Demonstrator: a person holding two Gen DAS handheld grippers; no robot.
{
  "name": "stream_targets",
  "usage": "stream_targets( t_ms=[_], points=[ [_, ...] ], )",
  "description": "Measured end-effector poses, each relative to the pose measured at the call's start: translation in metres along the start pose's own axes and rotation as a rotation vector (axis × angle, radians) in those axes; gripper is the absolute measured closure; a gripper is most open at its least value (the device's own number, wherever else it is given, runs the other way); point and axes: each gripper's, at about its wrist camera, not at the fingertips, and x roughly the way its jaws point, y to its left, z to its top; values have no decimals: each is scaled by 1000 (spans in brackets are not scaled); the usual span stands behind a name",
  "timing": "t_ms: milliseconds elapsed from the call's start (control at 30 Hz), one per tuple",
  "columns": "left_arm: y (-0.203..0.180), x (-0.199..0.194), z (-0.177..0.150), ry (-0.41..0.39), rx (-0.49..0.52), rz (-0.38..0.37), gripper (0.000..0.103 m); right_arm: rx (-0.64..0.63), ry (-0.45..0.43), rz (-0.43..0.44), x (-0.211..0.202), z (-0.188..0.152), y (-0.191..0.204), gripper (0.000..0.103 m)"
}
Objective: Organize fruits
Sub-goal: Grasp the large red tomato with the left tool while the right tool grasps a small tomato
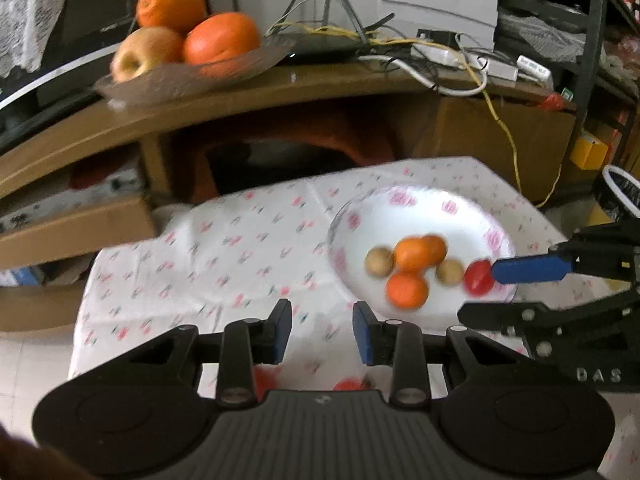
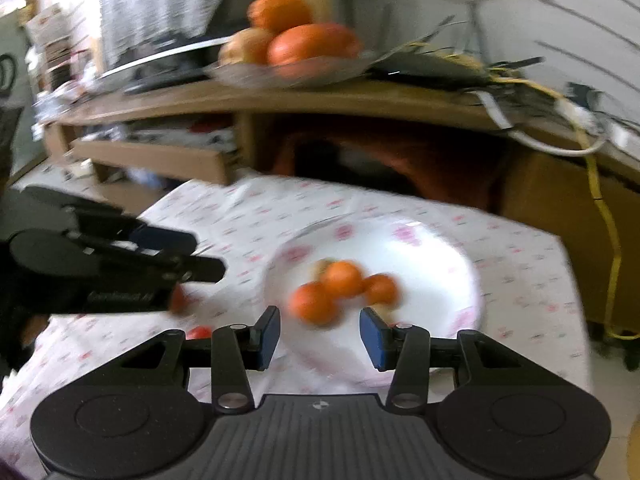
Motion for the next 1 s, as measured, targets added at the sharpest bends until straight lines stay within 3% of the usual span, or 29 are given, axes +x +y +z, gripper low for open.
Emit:
stream_targets(
  t_ms=[133,367,467,867,1000],
  points=[
    [16,-6,-15,18,0,16,64,-63,35,76,8,-5,26,60],
    [36,2,-28,63,11,1,64,-111,86,116,36,-6,52,59],
    [36,5,-32,62,41,5,60,-139,105,121,47,-10,59,59],
    [47,15,-31,51,37,21,58,-137,108,103,71,-6,68,60],
    [49,19,-32,55,41,35,58,-129,114,103,76,-5,68,70]
  ],
)
